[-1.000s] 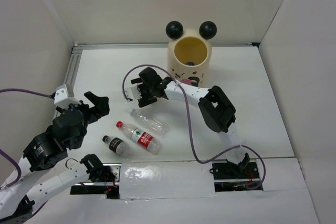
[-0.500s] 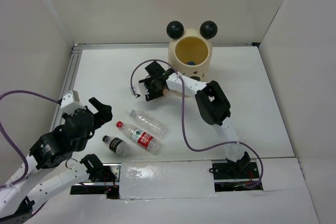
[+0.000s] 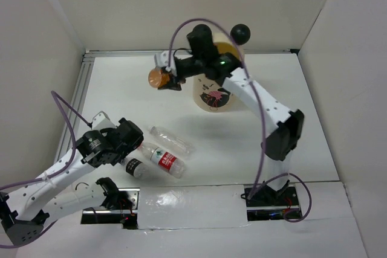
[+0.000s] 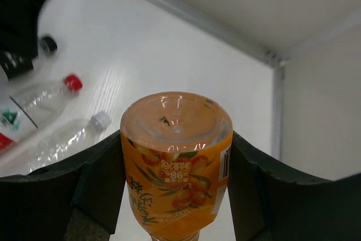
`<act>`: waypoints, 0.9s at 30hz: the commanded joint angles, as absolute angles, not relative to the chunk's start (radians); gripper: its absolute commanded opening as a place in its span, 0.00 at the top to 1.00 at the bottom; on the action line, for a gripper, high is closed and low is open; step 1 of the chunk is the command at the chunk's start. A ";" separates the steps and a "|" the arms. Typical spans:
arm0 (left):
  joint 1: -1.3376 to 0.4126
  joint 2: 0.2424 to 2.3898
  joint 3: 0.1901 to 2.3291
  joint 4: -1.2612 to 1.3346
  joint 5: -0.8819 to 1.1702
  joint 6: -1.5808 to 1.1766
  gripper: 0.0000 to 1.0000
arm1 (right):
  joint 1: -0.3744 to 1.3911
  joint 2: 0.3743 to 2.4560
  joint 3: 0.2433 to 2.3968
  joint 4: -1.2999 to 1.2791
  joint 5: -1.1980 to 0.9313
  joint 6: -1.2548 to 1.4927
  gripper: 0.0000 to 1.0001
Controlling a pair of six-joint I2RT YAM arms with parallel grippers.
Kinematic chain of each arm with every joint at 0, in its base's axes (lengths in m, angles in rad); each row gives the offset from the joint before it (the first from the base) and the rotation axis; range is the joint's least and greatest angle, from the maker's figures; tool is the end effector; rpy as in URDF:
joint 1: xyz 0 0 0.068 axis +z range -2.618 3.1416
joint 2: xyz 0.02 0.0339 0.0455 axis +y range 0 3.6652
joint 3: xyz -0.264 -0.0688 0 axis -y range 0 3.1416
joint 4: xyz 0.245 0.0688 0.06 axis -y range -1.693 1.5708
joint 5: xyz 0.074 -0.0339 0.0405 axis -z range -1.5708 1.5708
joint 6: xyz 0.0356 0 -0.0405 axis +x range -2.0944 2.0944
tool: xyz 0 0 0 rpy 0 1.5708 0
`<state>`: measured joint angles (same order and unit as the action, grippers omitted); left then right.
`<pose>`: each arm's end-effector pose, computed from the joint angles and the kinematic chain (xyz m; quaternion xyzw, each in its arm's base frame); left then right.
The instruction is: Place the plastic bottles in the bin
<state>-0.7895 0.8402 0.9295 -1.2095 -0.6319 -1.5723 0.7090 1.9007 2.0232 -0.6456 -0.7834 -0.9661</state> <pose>0.1045 -0.0755 0.2993 -0.4176 0.8299 -0.0813 0.3608 0.3080 0.2973 0.4032 -0.7225 0.3938 0.2686 0.5009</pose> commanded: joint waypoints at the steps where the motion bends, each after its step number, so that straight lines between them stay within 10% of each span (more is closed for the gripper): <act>1: -0.787 0.863 0.979 -1.261 -0.598 -1.657 0.00 | 0.625 1.767 2.052 -0.513 -0.952 -0.760 0.59; 16: -0.818 0.919 0.896 -1.233 -0.529 -1.655 0.00 | 0.177 1.724 1.908 -0.561 -1.313 -1.032 0.52; 23: -0.828 0.940 0.865 -1.210 -0.529 -1.645 0.00 | 0.129 1.781 1.896 -0.649 -1.336 -1.170 0.00; 27: -0.839 1.005 0.853 -1.210 -0.529 -1.667 0.00 | 0.129 1.744 1.905 -0.670 -1.379 -1.149 0.00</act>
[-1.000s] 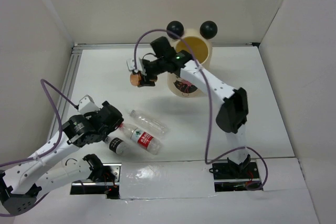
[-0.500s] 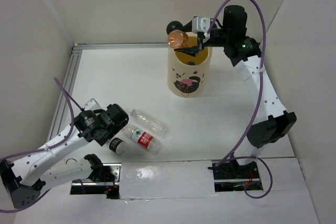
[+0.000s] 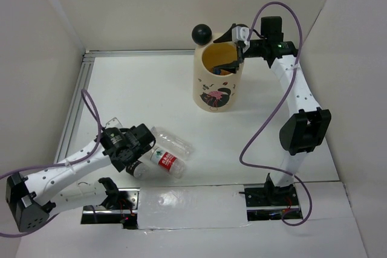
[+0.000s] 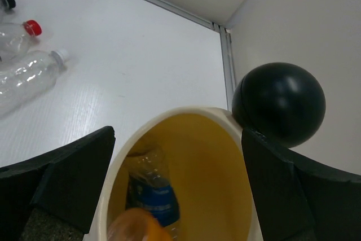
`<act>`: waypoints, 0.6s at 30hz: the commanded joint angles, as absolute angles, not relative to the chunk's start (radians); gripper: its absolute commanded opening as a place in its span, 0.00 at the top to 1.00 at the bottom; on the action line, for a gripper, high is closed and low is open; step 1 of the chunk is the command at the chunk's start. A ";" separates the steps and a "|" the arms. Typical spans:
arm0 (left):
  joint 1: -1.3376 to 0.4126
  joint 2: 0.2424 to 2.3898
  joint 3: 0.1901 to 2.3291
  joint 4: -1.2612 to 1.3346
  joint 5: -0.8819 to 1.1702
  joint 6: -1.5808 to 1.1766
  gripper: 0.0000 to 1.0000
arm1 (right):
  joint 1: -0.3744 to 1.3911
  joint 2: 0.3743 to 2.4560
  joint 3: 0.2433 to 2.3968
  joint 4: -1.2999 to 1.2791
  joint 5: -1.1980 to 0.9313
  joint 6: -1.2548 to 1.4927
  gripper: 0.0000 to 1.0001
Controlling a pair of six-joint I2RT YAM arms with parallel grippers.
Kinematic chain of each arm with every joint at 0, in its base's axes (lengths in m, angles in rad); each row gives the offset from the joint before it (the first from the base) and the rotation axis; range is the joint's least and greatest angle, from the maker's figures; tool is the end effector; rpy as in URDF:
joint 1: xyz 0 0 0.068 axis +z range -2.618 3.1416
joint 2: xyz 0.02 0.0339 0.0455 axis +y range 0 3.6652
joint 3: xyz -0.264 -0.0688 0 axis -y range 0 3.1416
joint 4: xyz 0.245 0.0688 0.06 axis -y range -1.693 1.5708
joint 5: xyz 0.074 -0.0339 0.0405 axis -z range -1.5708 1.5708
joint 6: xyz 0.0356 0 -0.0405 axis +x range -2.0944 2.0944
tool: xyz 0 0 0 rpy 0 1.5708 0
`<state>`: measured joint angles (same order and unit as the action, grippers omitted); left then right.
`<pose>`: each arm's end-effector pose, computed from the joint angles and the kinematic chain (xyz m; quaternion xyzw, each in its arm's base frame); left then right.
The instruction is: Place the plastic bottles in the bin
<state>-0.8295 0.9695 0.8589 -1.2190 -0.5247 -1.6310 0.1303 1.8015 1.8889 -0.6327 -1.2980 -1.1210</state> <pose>0.1116 -0.0955 0.2620 -0.4028 0.8706 -0.0235 0.2815 0.3829 0.0848 0.4083 -0.6469 0.3891 0.2776 0.5942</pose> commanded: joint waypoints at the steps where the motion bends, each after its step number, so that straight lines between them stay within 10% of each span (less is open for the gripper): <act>1: -0.851 1.018 0.853 -1.210 -0.529 -1.687 0.00 | 0.129 1.730 1.905 -0.689 -1.394 -1.135 0.00; 18: -0.793 1.008 0.632 -1.066 -0.365 -1.740 0.05 | -0.132 1.410 1.513 -0.823 -1.583 -1.172 0.00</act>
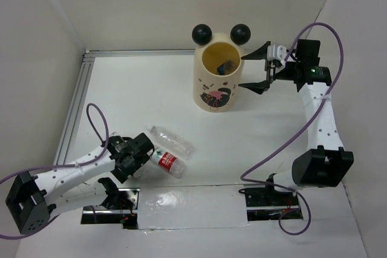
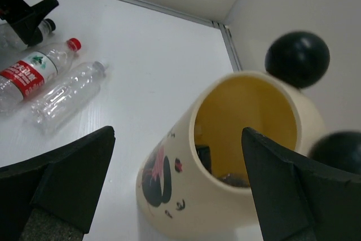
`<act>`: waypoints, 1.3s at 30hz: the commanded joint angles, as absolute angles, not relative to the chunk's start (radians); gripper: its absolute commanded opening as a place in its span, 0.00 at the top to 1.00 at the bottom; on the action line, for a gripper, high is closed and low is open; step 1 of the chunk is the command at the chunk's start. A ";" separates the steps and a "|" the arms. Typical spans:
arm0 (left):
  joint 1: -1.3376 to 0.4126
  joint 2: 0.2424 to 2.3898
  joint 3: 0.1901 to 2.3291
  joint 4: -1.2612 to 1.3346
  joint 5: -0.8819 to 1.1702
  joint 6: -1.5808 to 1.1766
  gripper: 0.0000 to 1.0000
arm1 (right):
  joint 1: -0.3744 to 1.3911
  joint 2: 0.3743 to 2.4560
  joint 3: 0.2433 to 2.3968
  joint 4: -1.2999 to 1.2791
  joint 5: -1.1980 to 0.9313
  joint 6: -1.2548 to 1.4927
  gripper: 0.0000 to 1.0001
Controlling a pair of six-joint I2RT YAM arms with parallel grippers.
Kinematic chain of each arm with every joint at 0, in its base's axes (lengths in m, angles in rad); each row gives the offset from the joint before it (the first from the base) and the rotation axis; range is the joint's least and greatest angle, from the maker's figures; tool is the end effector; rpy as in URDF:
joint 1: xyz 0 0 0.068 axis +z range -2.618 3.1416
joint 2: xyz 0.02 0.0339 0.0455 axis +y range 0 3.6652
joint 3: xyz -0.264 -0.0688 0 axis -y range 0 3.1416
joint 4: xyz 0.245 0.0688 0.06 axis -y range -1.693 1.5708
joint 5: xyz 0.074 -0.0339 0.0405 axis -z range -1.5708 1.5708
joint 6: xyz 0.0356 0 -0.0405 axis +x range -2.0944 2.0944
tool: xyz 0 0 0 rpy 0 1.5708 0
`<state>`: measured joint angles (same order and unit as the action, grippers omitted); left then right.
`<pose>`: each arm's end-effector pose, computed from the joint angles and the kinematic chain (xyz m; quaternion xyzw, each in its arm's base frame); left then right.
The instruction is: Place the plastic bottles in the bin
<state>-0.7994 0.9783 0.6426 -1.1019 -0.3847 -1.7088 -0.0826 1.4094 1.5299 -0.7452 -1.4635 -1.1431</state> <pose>0.1057 -0.0895 0.2024 -0.4416 0.8743 -0.0027 0.2016 0.2787 0.0124 0.4176 -0.5976 0.4174 0.2916 0.6194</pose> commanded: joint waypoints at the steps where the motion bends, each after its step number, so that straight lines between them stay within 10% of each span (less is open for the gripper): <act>1: -0.793 1.029 0.632 -1.054 -0.374 -1.750 0.05 | -0.164 1.401 1.500 -0.824 -1.604 -1.172 0.00; 9: -0.793 1.111 0.632 -1.000 -0.413 -1.732 0.24 | -0.232 1.324 1.427 -0.844 -1.623 -1.172 0.00; 14: -0.808 1.045 0.711 -1.049 -0.422 -1.701 0.71 | -0.232 1.302 1.404 -0.857 -1.623 -1.172 0.00; 19: -0.934 1.003 0.972 -1.140 -0.524 -1.613 0.91 | -0.232 1.302 1.373 -0.905 -1.565 -1.219 0.05; 24: -1.051 1.133 1.335 -0.976 -0.641 -1.190 0.94 | -0.232 1.293 1.290 -0.962 -1.458 -1.287 0.24; 30: -1.042 1.374 1.549 -0.349 -0.623 -0.576 0.94 | -0.221 1.230 1.119 -0.983 -1.330 -1.333 0.78; 39: -0.971 1.643 1.672 0.270 -0.742 -0.192 0.86 | -0.193 1.167 0.948 -0.959 -1.269 -1.347 0.78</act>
<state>-1.0008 1.6108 1.5990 -0.0505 -0.6601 -0.4019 -0.1986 1.1870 0.9737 -0.9447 -1.2892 -1.3258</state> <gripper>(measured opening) 0.588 0.218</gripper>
